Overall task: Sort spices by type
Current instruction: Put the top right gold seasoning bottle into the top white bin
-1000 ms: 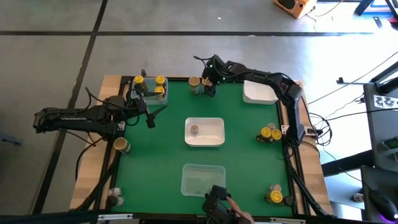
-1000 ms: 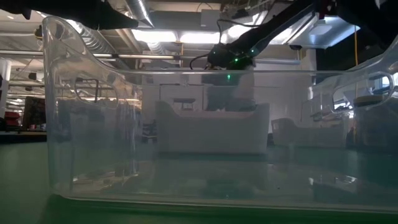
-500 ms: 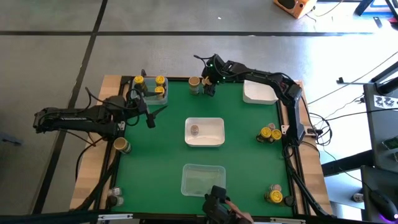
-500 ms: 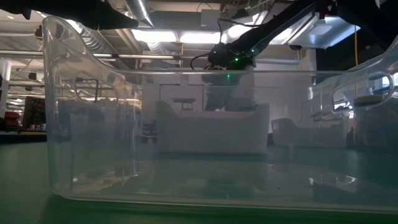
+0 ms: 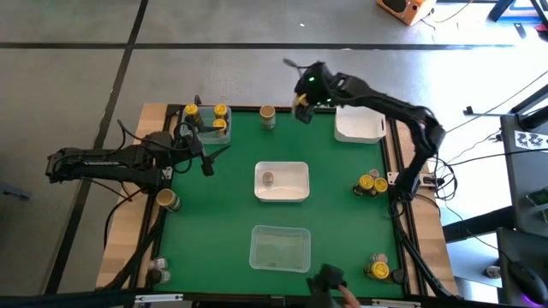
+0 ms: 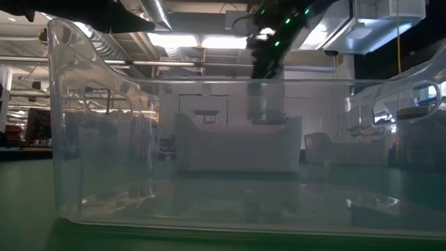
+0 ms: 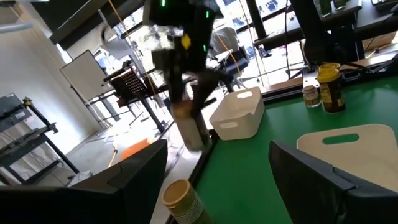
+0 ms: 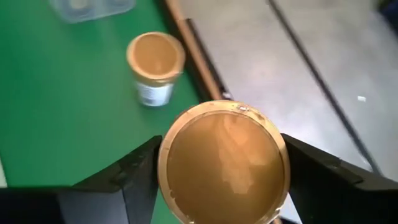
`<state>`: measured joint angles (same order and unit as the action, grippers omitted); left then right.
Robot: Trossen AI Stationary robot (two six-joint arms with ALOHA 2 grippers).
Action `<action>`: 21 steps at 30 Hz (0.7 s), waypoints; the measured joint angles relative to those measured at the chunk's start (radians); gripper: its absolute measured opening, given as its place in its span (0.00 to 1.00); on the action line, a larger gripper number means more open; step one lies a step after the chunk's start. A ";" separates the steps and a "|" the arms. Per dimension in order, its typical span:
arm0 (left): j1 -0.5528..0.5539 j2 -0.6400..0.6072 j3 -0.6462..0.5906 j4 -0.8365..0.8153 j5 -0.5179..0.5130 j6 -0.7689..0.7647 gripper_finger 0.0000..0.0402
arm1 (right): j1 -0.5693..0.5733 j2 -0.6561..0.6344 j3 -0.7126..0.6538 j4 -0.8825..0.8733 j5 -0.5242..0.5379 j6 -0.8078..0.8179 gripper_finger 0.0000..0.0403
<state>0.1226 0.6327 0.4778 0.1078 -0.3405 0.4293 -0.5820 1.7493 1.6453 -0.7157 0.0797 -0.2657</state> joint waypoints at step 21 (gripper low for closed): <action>0.000 0.000 0.000 -0.016 0.000 -0.004 0.69 | -0.220 -0.142 -0.065 -0.309 0.242 0.164 0.70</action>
<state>0.1226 0.6327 0.4778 0.0914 -0.3408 0.4252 -0.8024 1.6077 1.5804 -1.0251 0.3218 -0.1020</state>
